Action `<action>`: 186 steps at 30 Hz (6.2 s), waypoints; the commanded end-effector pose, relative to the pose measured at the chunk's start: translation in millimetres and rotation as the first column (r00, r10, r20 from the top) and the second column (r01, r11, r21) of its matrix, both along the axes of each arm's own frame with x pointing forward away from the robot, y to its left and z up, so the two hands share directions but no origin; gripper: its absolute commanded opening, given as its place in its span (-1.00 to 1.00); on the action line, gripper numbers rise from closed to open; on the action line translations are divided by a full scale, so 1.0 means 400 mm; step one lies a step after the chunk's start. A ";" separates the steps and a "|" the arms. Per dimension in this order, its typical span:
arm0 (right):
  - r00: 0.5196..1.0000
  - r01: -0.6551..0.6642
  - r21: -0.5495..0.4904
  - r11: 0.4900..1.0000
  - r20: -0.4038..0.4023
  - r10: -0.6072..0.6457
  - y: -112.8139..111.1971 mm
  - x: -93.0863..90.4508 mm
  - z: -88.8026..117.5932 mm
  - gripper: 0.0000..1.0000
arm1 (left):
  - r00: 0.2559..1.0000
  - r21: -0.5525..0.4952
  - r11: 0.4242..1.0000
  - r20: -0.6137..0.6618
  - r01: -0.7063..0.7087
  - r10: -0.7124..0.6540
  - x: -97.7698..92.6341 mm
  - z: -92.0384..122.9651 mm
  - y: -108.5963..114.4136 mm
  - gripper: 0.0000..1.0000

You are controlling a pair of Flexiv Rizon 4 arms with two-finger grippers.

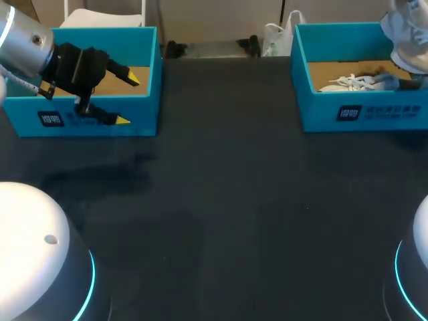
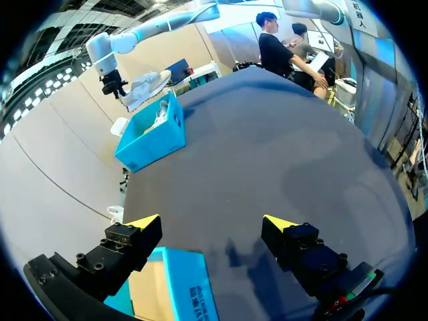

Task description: Take the shoe out of the shoebox, open the shoe tongue, remove and reinsert the insole, then place the shoe into the shoebox

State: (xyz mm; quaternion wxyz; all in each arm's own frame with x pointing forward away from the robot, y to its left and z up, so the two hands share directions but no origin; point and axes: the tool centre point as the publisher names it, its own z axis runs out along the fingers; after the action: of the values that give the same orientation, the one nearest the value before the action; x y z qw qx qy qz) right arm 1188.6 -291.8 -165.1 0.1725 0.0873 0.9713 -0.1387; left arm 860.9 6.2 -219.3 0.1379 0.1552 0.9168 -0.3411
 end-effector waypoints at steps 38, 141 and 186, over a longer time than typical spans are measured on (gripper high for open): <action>0.234 0.935 0.245 0.255 0.111 -0.966 -0.157 -0.058 -0.004 -1.00 | 1.000 0.003 1.000 0.000 0.001 -0.001 0.000 0.001 -0.001 1.00; -0.101 0.958 0.279 -0.066 0.114 -0.988 -0.162 -0.042 -0.492 -0.20 | 1.000 0.003 1.000 0.000 0.001 -0.001 0.000 0.001 -0.001 1.00; 0.027 0.861 0.509 0.019 -0.008 -1.000 0.064 -0.239 -0.156 1.00 | 0.987 0.015 0.990 -0.084 -0.140 0.141 0.033 0.035 -0.015 1.00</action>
State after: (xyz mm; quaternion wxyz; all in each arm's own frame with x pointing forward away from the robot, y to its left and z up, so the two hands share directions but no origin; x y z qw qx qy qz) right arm 1120.2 -273.1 -237.3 0.1290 0.7857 0.6022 -0.0577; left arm 867.5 6.9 -212.6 0.1324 0.1055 0.9212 -0.3503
